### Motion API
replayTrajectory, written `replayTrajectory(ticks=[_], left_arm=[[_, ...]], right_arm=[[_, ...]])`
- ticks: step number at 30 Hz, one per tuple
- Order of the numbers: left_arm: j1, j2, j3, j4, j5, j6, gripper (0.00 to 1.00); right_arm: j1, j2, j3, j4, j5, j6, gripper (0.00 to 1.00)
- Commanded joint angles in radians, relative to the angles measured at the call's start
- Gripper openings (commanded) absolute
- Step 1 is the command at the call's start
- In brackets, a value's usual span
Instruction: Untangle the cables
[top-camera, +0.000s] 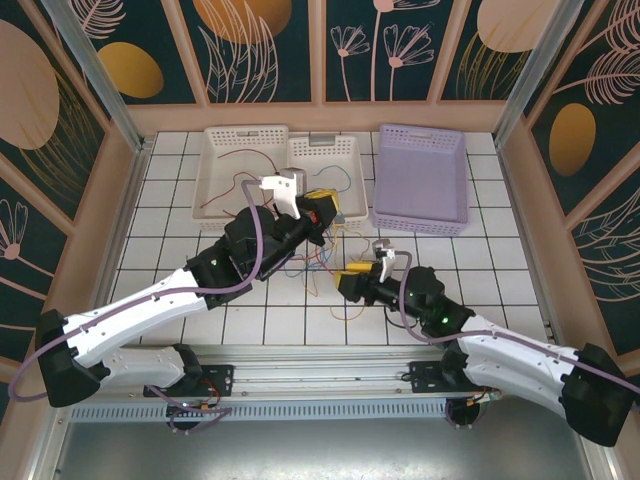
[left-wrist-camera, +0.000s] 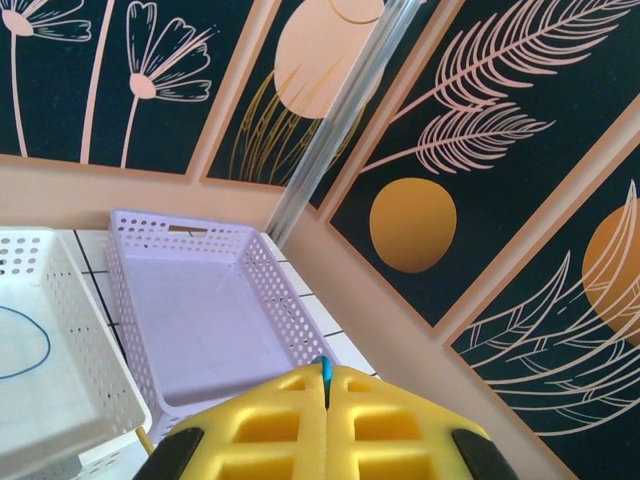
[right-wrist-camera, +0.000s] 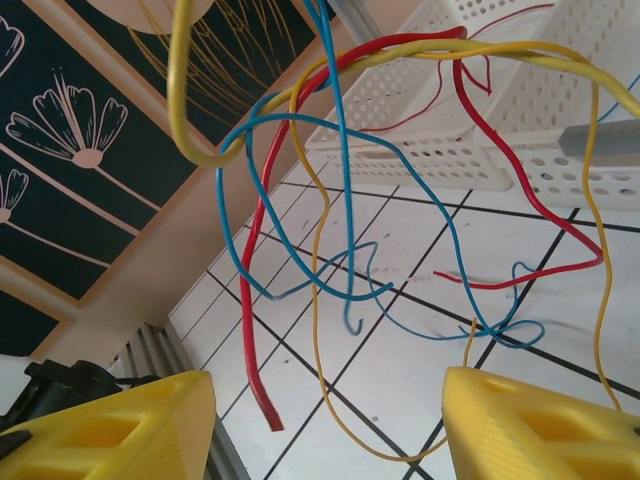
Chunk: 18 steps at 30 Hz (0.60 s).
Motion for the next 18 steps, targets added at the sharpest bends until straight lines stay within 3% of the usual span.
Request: replayTrajectory(ticks=[1,18], left_arm=[[-0.007,-0.022,-0.016,0.058,0.007,-0.017,0.0],[-0.007,-0.023,-0.026,0.063,-0.003,-0.007,0.0]], right_arm=[[-0.005,0.033,0.007,0.121,-0.053,0.028,0.61],[-0.004,0.116,0.021,0.196,-0.18,0.076,0.54]])
